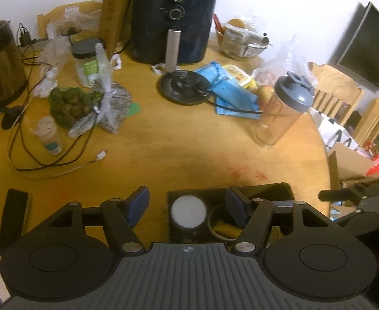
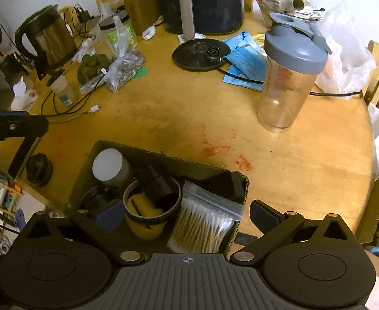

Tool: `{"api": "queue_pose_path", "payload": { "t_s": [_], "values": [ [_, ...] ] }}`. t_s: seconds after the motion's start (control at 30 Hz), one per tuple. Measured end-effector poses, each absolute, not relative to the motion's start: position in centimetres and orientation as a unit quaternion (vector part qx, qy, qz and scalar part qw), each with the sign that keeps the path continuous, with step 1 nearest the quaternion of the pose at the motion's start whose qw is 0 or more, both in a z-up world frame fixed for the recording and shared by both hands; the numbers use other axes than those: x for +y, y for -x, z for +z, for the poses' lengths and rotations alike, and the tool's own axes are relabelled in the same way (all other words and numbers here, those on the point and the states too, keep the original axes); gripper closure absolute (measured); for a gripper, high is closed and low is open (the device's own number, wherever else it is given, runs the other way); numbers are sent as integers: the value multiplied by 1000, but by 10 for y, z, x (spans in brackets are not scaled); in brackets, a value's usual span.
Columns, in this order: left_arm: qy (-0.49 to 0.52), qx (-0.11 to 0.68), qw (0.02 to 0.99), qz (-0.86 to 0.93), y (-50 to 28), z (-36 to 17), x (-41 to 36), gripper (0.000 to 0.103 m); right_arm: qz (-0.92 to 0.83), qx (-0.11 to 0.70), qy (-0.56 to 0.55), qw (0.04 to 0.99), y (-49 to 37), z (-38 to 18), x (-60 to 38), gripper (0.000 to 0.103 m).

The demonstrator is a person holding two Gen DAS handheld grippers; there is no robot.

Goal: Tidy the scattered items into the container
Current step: 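Lower the swab bag and cylinder into the box and open both grippers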

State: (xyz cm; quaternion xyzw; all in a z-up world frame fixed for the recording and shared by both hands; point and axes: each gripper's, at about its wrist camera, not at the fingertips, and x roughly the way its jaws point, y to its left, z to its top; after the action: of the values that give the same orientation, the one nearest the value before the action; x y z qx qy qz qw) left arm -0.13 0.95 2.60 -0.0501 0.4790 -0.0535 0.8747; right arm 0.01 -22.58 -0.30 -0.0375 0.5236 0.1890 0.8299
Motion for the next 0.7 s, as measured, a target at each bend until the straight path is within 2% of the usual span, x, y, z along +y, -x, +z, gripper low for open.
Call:
{"api": "queue_pose_path", "payload": {
  "t_s": [0.33,0.4,0.53,0.57,0.7],
  "values": [
    [25,460,886,-56,19,37,36,28,136,549,38,824,15,25,-215,0],
    [19,460,886,-64,23,33,36,16,119,553,43,824,16,29,-211,0],
    [7,470,879,-77,24,26,34,6,67,570,50,817,22,30,-209,0],
    [3,472,878,-78,24,24,34,0,60,573,47,816,24,30,-209,0],
    [-10,483,872,-80,25,14,29,0,40,586,51,808,33,28,-210,0]
  ]
}}
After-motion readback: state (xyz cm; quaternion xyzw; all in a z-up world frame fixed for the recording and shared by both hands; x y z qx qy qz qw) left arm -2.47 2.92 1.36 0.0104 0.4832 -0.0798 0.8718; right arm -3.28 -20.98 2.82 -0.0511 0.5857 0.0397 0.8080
